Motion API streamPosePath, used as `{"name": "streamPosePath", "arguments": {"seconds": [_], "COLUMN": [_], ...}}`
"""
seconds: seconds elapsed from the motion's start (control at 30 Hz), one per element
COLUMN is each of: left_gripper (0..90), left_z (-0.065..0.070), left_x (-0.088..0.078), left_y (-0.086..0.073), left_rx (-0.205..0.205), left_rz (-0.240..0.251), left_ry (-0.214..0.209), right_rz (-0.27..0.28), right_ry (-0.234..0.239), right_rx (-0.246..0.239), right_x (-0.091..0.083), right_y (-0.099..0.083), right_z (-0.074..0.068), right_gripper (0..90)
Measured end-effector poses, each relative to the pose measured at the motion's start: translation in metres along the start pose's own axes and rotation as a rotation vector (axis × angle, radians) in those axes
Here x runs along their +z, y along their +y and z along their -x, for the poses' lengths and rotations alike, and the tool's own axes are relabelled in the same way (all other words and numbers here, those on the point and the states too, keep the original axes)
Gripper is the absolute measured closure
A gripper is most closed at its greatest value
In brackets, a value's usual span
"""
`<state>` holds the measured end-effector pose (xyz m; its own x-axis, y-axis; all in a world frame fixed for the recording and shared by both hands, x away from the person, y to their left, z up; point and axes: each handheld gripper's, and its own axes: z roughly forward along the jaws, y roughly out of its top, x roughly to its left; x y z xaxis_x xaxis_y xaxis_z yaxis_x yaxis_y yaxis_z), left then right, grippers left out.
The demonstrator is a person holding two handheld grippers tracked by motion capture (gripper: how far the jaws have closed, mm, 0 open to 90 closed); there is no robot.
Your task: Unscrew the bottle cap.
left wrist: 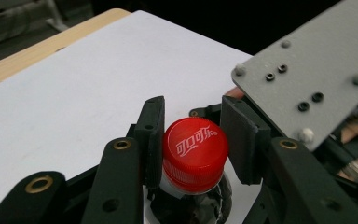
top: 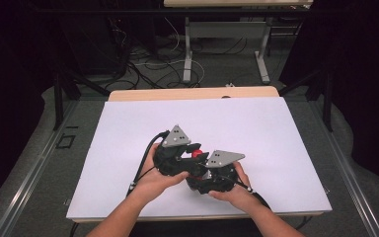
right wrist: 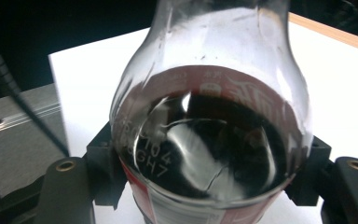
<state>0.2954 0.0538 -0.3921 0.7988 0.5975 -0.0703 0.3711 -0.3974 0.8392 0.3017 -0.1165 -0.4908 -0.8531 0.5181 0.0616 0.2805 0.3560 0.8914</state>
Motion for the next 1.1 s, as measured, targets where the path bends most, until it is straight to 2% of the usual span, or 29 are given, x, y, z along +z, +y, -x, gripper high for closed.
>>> {"name": "streamPosePath", "arguments": {"seconds": [0.03, 0.07, 0.1, 0.17, 0.2, 0.27, 0.3, 0.33, 0.47, 0.53, 0.63, 0.73, 0.8, 0.83, 0.87, 0.9, 0.93, 0.97, 1.0, 1.03, 1.07, 1.1], "left_gripper": [62.0, 62.0, 62.0, 62.0, 62.0, 62.0, 62.0, 62.0, 61.8, 60.7, 50.4, 43.7, 41.6, 41.1, 40.5, 40.4, 40.3, 40.2, 40.3, 40.2, 40.7, 41.1], "left_z": [0.000, 0.005, 0.005, 0.011, 0.012, 0.020, 0.020, 0.023, 0.024, 0.019, 0.014, 0.010, 0.005, -0.003, -0.003, -0.012, -0.016, -0.016, -0.021, -0.023, -0.023, -0.025], "left_x": [0.000, 0.002, 0.002, 0.004, 0.004, 0.006, 0.006, 0.007, 0.008, 0.007, 0.000, -0.006, -0.014, -0.021, -0.021, -0.026, -0.027, -0.027, -0.029, -0.029, -0.029, -0.029], "left_y": [0.000, 0.000, 0.000, 0.001, 0.002, 0.003, 0.003, 0.003, 0.002, 0.002, 0.003, 0.004, 0.005, 0.007, 0.007, 0.006, 0.006, 0.006, 0.004, 0.003, 0.003, 0.001], "left_rx": [0.000, -0.008, -0.008, -0.054, -0.059, -0.089, -0.089, -0.101, -0.105, -0.109, -0.102, -0.116, -0.100, -0.088, -0.088, -0.066, -0.062, -0.062, -0.013, 0.010, 0.010, 0.023], "left_rz": [0.000, 0.005, 0.005, 0.017, 0.001, 0.006, 0.006, 0.023, 0.033, 0.036, 0.042, 0.066, 0.082, 0.083, 0.083, 0.076, 0.067, 0.067, 0.050, 0.045, 0.045, 0.034], "left_ry": [0.000, 0.044, 0.044, 0.099, 0.114, 0.175, 0.175, 0.200, 0.204, 0.176, 0.152, 0.128, 0.102, 0.048, 0.048, -0.026, -0.054, -0.054, -0.103, -0.123, -0.123, -0.157], "right_rz": [0.000, -0.004, 0.008, -0.011, -0.018, -0.001, -0.001, 0.004, 0.005, 0.002, 0.003, 0.007, 0.014, 0.012, 0.017, 0.019, 0.015, 0.017, 0.013, 0.009, 0.010, 0.006], "right_ry": [0.000, -0.025, -0.036, -0.063, -0.067, -0.077, -0.077, -0.083, -0.083, -0.075, -0.057, -0.046, -0.033, -0.013, -0.005, 0.006, 0.019, 0.029, 0.042, 0.051, 0.069, 0.089], "right_rx": [0.000, -0.012, 0.009, -0.001, 0.002, 0.013, 0.013, 0.017, 0.018, 0.015, 0.022, 0.033, 0.049, 0.041, 0.038, 0.036, 0.024, 0.020, 0.005, -0.010, -0.014, -0.026], "right_x": [0.000, 0.000, 0.001, 0.000, 0.000, 0.001, 0.001, 0.001, 0.000, 0.000, 0.000, -0.001, -0.001, -0.002, -0.002, -0.003, -0.003, -0.003, -0.003, -0.003, -0.004, -0.004], "right_y": [0.000, 0.000, 0.000, 0.000, 0.000, 0.000, 0.000, 0.000, 0.000, 0.000, 0.000, 0.000, 0.000, 0.000, 0.001, 0.001, 0.001, 0.001, 0.002, 0.002, 0.002, 0.003], "right_z": [0.000, 0.002, 0.000, 0.000, 0.000, -0.001, -0.001, -0.001, 0.000, 0.001, 0.003, 0.005, 0.005, 0.006, 0.006, 0.006, 0.005, 0.005, 0.005, 0.004, 0.003, 0.002], "right_gripper": [29.7, 29.7, 29.7, 29.7, 29.7, 29.6, 29.6, 29.6, 29.6, 29.5, 29.4, 29.4, 29.4, 29.5, 29.5, 29.5, 29.4, 29.5, 29.5, 29.5, 29.5, 29.5]}}
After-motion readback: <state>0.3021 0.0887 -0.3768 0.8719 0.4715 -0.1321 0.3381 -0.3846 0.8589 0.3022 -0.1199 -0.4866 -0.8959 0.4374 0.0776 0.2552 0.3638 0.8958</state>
